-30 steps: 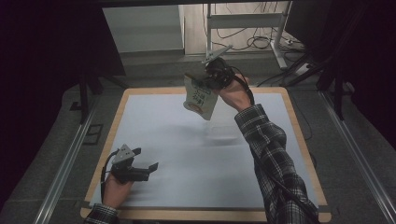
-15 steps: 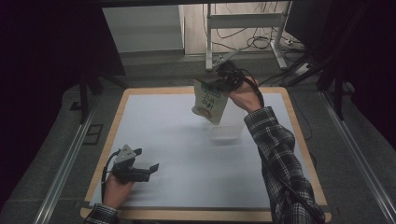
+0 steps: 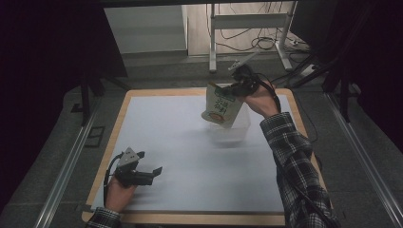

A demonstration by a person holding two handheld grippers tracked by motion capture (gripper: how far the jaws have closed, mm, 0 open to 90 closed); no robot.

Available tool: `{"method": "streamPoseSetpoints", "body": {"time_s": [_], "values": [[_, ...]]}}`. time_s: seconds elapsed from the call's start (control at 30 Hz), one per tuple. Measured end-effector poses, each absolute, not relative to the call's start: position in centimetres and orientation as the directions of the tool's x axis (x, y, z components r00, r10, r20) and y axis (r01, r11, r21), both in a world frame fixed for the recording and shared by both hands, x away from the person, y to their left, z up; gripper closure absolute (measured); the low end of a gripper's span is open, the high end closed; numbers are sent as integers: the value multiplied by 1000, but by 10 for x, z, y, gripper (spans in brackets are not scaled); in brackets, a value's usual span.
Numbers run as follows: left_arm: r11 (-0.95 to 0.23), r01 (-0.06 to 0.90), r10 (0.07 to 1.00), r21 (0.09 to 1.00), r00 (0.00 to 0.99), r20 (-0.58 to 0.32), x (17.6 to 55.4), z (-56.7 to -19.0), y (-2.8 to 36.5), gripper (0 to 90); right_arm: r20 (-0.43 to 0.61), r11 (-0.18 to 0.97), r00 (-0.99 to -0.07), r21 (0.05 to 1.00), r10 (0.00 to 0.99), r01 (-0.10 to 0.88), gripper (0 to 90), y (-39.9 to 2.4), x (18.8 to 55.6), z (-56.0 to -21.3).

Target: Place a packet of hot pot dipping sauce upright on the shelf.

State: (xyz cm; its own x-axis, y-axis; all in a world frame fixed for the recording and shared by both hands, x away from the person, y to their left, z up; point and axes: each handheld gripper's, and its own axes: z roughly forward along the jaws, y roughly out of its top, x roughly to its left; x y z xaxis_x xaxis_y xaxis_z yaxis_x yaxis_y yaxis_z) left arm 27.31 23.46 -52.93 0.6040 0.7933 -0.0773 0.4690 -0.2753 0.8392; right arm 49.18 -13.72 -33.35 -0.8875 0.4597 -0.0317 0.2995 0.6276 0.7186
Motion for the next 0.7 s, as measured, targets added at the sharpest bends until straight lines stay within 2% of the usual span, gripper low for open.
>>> {"method": "streamPoseSetpoints", "body": {"time_s": [0.7], "values": [[-283, 474, 795, 834, 603, -72, 273, -530, 233, 43, -37, 641, -859, 682, 511, 352, 892, -181, 486, -337]]}}
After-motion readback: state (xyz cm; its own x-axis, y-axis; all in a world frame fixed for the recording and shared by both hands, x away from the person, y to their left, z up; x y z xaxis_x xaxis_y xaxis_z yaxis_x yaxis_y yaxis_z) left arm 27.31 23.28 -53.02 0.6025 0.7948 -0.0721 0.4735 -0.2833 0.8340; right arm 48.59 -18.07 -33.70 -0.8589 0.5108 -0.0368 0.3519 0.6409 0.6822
